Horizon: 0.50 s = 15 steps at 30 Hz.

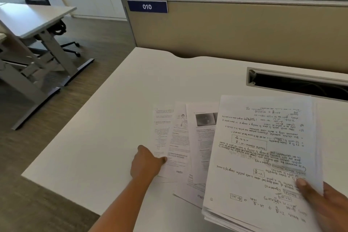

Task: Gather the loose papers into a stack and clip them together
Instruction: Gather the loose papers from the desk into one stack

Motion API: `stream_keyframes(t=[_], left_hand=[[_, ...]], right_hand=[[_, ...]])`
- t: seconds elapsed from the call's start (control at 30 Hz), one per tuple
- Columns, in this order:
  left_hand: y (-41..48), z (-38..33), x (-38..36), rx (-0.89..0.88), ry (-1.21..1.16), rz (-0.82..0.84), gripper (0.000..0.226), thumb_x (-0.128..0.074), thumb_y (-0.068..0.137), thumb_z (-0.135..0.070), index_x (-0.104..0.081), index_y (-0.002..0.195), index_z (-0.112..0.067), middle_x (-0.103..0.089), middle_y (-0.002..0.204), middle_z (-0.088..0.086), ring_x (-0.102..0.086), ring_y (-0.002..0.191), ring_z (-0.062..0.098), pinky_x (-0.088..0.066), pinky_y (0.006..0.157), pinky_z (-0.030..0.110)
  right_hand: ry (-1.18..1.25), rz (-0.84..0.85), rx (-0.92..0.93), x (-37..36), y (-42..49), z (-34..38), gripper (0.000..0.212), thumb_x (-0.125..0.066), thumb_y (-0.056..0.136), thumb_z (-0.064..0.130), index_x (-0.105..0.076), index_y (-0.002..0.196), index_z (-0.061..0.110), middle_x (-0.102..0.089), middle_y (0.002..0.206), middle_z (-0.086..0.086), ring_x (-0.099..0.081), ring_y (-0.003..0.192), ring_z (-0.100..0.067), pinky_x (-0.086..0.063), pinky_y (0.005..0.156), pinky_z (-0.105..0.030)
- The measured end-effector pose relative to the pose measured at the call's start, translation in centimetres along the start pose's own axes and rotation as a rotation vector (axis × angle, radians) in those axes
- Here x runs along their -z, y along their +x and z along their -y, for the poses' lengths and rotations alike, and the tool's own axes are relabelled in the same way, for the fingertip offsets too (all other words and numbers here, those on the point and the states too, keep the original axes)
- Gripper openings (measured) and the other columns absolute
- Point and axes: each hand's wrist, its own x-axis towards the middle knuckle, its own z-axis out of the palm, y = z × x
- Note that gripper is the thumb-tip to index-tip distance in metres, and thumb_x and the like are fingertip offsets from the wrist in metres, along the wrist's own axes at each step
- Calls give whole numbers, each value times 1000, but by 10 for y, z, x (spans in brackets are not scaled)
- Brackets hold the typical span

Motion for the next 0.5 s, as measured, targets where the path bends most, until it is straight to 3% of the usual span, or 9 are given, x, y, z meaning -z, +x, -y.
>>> stream_keyframes(t=[0.1,0.2,0.3,0.37,0.43,0.47,0.5], left_hand=[[0,-4,2,-40,100,-12,61,-79,78,-47,-52,119,-11,-66,119,7,-64,101,27,-51,75,35],[-6,-11,-5,-160,183,-117,58,-70,84,-55,-54,123,-15,-59,124,3,-60,114,25,-50,82,37],[-17,-21,-20,-296,243,-136,62,-68,83,-59,-51,124,-15,-54,125,3,-55,117,23,-50,86,37],[-22,-28,-31,-312,272,-105,68,-71,81,-59,-49,125,-13,-52,126,5,-53,117,23,-51,86,36],[-23,-35,-36,-295,207,-58,71,-78,79,-52,-46,126,-10,-49,126,7,-54,114,24,-51,84,34],[-23,-39,-37,-275,130,-22,71,-82,77,-46,-45,126,-9,-48,123,8,-56,109,24,-51,81,32],[-23,-41,-37,-250,46,14,71,-86,75,-39,-45,124,-8,-47,118,7,-57,101,23,-49,76,29]], right_hand=[[5,-24,-2,-6,0,2,85,-78,19,83,-77,89,35,-80,81,-4,-74,88,-35,-48,95,-62],[3,-4,6,-11,-2,5,83,-77,15,83,-77,85,38,-80,77,-1,-74,86,-35,-50,93,-60],[38,-5,21,-10,-6,7,81,-76,11,84,-78,79,39,-79,74,1,-76,70,-28,-59,75,-43],[28,-4,32,-13,-13,13,72,-82,24,77,-79,79,30,-79,74,-2,-75,59,-16,-60,69,-35],[25,-18,48,-17,-19,17,49,-82,59,55,-77,87,16,-79,71,-4,-72,51,-13,-53,69,-30],[27,-40,53,-20,-21,19,50,-79,63,53,-75,94,13,-77,65,0,-71,49,-15,-49,67,-29],[12,-53,69,-21,-23,20,64,-80,54,62,-73,95,13,-75,60,6,-71,49,-16,-47,66,-28]])
